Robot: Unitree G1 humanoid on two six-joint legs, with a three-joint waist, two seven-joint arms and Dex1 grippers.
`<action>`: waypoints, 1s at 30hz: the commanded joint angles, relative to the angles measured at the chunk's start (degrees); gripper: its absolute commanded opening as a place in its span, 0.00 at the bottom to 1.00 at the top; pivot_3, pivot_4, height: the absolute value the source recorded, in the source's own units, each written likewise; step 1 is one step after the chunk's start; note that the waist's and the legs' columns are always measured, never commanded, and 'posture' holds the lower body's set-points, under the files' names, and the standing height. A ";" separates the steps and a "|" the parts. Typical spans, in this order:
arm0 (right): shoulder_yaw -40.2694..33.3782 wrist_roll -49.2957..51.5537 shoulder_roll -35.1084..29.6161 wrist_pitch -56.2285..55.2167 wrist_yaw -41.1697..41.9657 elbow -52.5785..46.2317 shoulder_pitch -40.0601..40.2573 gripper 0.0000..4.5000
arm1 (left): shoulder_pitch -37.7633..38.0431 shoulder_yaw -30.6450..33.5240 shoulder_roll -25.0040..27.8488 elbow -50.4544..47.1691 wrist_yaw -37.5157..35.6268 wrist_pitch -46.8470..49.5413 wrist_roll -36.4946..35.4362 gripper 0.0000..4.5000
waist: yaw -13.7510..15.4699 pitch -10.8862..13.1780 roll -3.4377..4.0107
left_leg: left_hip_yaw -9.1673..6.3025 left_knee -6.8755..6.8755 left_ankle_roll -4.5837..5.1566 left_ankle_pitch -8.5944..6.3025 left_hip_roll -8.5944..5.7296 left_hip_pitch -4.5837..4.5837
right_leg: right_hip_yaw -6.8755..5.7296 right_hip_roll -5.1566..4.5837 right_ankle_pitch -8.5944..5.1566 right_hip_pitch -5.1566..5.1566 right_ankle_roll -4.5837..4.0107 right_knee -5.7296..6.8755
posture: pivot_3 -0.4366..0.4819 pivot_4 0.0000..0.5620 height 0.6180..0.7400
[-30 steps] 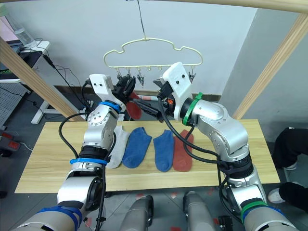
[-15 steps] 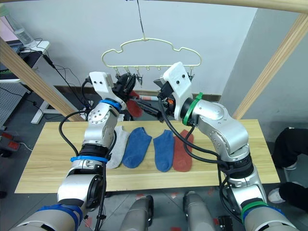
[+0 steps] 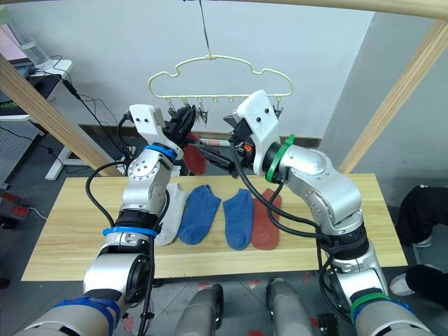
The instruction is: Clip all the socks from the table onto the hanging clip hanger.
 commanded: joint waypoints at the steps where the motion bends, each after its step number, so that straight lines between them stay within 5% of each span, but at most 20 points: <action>1: -0.26 -0.18 -0.03 -0.90 -0.05 -1.10 -0.31 1.00 | 0.49 0.52 0.40 -3.73 0.04 0.16 0.01 0.02 | 0.00 0.00 0.00 | 0.00 0.00 0.00 0.00 0.00 0.00 | 0.00 0.00 0.00 0.00 0.00 0.00 | 0.40 0.43 1.00; 9: -0.30 -0.57 -0.64 -1.33 0.19 -0.55 1.00 1.00 | 5.20 -0.15 1.24 -12.59 -0.41 7.91 -0.78 0.02 | -0.05 0.00 0.00 | 0.00 0.01 0.00 0.00 0.00 0.00 | 0.01 0.00 0.02 0.00 -0.04 0.01 | 0.41 0.44 1.00; 19: 3.41 -4.86 -9.74 -0.17 3.76 5.21 6.48 1.00 | 10.33 2.66 10.10 -34.56 -4.24 50.79 -16.50 0.02 | -0.77 0.00 0.00 | -0.05 0.13 0.00 0.00 0.01 0.12 | 0.02 0.01 -0.03 0.12 0.05 0.09 | 0.44 0.47 1.00; 23: 10.39 -11.29 -15.58 -7.52 11.00 18.72 9.88 1.00 | 6.85 6.03 20.75 -35.07 -13.21 78.99 -31.86 0.02 | -1.29 0.00 -0.01 | -0.09 0.15 0.00 0.00 0.02 0.14 | 0.01 0.06 -0.03 0.16 0.06 0.09 | 0.46 0.48 1.00; 30: 13.90 -19.22 -10.84 -21.48 13.99 43.07 4.82 1.00 | -2.48 16.04 21.72 -25.24 -11.63 100.88 -41.15 0.02 | -2.11 0.02 -0.01 | -0.04 0.13 0.01 -0.01 0.07 0.17 | 0.04 0.16 -0.04 0.11 0.06 0.12 | 0.47 0.49 1.00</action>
